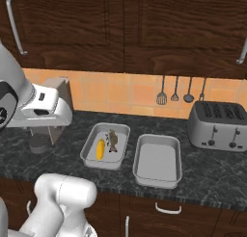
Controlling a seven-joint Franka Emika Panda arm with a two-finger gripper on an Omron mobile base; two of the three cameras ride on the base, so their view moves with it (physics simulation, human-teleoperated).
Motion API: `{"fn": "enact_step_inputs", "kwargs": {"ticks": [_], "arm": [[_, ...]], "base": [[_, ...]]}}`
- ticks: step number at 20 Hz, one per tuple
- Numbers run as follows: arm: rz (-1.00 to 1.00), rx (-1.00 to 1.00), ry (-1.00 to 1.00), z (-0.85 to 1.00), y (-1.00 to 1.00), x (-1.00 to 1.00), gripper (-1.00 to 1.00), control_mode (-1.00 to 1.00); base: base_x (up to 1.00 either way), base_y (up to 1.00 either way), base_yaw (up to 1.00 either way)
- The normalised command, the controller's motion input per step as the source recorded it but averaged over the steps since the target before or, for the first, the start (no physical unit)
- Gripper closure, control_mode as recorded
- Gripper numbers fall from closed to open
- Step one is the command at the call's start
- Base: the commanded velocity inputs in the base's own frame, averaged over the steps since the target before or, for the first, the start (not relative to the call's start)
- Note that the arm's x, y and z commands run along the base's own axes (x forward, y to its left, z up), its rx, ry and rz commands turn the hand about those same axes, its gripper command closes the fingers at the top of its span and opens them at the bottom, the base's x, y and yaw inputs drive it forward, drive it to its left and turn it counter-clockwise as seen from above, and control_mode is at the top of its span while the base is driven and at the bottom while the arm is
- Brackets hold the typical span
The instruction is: Place one corn and one fish in each tupperware on the nearby counter, to pack two identical lunches.
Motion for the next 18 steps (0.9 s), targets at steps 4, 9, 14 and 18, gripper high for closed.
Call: {"fn": "enact_step_inputs", "kwargs": {"ticks": [4, 9, 14, 18], "arm": [[0.00, 0.00, 0.00, 0.00, 0.00, 0.00, -1.00, 1.00], [0.00, 0.00, 0.00, 0.00, 0.00, 0.00, -1.00, 1.00], [0.00, 0.00, 0.00, 0.00, 0.00, 0.00, -1.00, 1.00], [0.00, 0.00, 0.00, 0.00, 0.00, 0.00, -1.00, 1.00]], "base": [[-0.63, -0.31, 0.00], [-0.98, -0.84, 0.00], [-0.65, -1.00, 0.00], [-0.29, -1.00, 0.00]]}}
